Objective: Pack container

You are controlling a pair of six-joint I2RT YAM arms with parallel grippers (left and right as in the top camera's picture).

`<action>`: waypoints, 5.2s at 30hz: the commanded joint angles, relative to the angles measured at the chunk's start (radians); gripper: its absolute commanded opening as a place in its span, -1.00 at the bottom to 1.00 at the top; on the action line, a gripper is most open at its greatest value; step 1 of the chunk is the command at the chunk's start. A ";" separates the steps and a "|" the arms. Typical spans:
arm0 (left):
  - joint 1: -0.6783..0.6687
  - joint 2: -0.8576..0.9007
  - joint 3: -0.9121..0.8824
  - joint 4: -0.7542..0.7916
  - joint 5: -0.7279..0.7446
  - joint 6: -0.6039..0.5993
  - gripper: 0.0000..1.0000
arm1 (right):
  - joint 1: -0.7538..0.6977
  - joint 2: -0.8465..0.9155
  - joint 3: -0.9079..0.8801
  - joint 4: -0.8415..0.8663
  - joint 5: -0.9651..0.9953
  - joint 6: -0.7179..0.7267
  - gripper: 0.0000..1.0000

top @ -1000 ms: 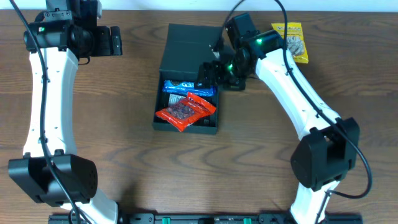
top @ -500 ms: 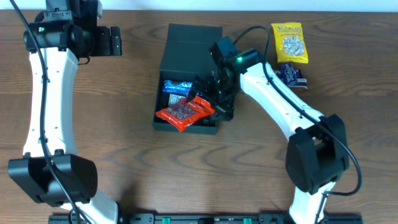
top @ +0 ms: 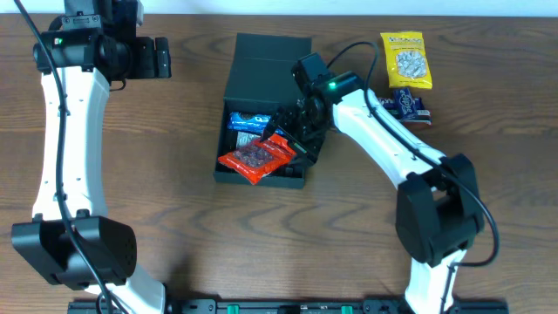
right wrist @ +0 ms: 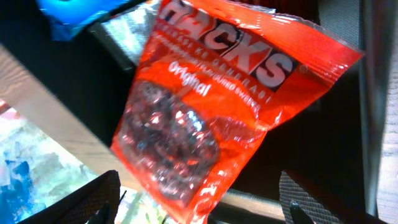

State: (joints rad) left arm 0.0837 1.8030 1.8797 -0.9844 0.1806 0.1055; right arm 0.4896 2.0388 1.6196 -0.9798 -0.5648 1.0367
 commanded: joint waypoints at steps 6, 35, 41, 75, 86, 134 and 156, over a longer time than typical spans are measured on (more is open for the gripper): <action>0.003 0.003 0.004 -0.002 0.004 0.007 0.91 | 0.007 0.098 -0.014 0.008 -0.042 0.034 0.52; 0.003 0.003 0.004 -0.003 0.003 0.008 0.91 | 0.007 0.073 0.006 0.118 0.017 -0.386 -0.97; 0.003 0.003 0.004 -0.002 0.003 0.016 0.91 | 0.007 -0.006 0.006 0.156 0.019 -0.521 -0.97; 0.003 0.003 0.004 -0.003 0.004 0.022 0.91 | -0.136 -0.031 0.016 0.153 0.120 -0.965 0.97; 0.003 0.003 0.004 -0.006 0.003 0.022 0.91 | -0.125 -0.127 0.177 0.099 0.324 -0.896 -0.98; 0.003 0.003 0.004 -0.013 0.003 0.022 0.91 | 0.003 0.042 0.281 -0.010 0.565 -0.877 -0.97; 0.003 0.003 0.004 -0.017 0.004 0.022 0.91 | 0.016 0.232 0.223 0.012 0.554 -0.865 -0.98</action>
State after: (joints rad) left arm 0.0834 1.8030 1.8797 -0.9951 0.1802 0.1101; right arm 0.4976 2.2337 1.8542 -0.9607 -0.0227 0.1516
